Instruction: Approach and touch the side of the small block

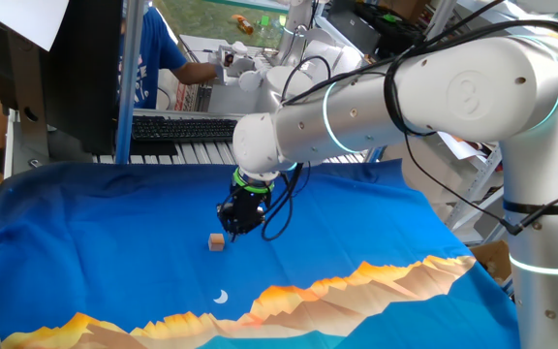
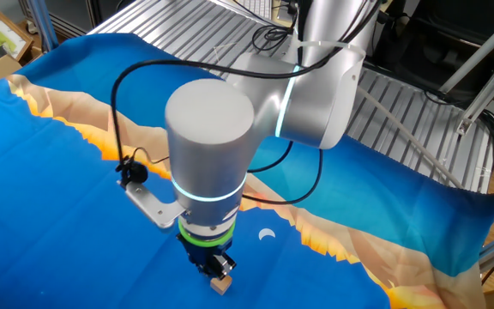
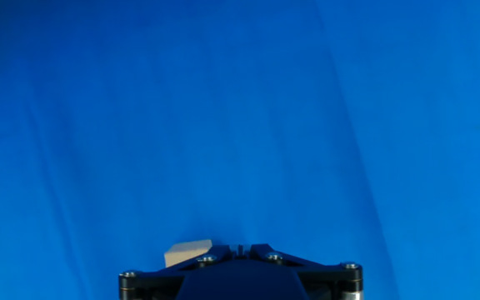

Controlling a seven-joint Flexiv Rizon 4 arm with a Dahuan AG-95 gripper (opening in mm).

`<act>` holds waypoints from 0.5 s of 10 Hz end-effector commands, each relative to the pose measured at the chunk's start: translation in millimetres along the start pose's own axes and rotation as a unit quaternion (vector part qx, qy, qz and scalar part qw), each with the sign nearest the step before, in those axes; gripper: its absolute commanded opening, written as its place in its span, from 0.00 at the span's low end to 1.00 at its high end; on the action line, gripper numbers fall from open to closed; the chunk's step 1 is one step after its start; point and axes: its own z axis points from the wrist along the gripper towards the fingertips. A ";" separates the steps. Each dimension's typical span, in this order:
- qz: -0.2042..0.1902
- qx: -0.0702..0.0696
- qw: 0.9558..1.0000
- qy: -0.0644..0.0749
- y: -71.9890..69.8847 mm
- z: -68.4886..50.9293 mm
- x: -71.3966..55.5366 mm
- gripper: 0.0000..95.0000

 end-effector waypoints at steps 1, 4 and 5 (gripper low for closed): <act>0.009 -0.004 1.000 0.004 0.7 0.7 -1.3 0.60; 0.024 -0.009 1.000 0.007 -0.1 5.0 -0.7 0.80; 0.026 -0.011 1.000 0.007 -0.3 6.4 -0.5 0.80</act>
